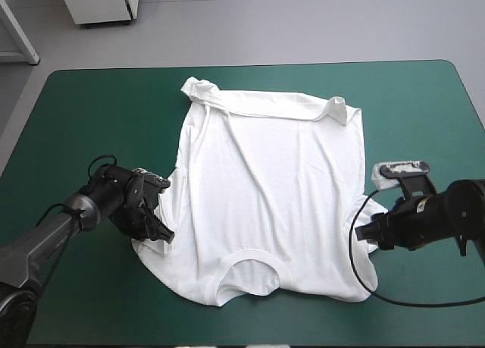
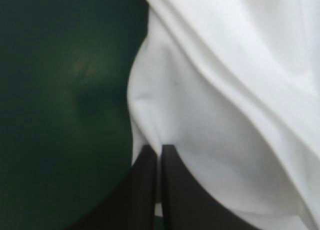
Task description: Fold the cloth
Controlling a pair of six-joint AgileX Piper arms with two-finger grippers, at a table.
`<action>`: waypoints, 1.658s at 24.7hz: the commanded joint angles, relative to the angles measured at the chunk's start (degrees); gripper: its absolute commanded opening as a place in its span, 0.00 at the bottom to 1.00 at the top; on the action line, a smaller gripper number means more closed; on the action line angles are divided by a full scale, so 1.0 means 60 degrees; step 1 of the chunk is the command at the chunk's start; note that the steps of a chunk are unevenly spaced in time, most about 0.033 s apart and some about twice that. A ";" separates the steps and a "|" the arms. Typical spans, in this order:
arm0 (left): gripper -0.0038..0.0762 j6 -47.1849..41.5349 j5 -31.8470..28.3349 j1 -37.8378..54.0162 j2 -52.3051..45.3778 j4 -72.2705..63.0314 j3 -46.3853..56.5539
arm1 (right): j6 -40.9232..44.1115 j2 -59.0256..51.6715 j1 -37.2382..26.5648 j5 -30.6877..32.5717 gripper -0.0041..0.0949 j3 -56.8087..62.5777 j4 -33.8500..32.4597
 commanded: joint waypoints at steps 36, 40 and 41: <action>0.04 0.0213 0.0789 0.0008 -0.0809 -0.0052 -0.1981 | 0.0847 0.3150 0.0017 -0.2466 0.02 0.0170 -0.1010; 0.04 0.0518 0.1549 0.0008 -0.1496 -0.0724 -0.4429 | 0.0890 0.1912 0.0017 -0.1871 0.02 -0.2158 -0.1010; 0.04 0.0690 0.1745 0.0008 -0.1584 -0.0936 -0.5109 | 0.0890 0.1721 0.0017 -0.1690 0.02 -0.2912 -0.0973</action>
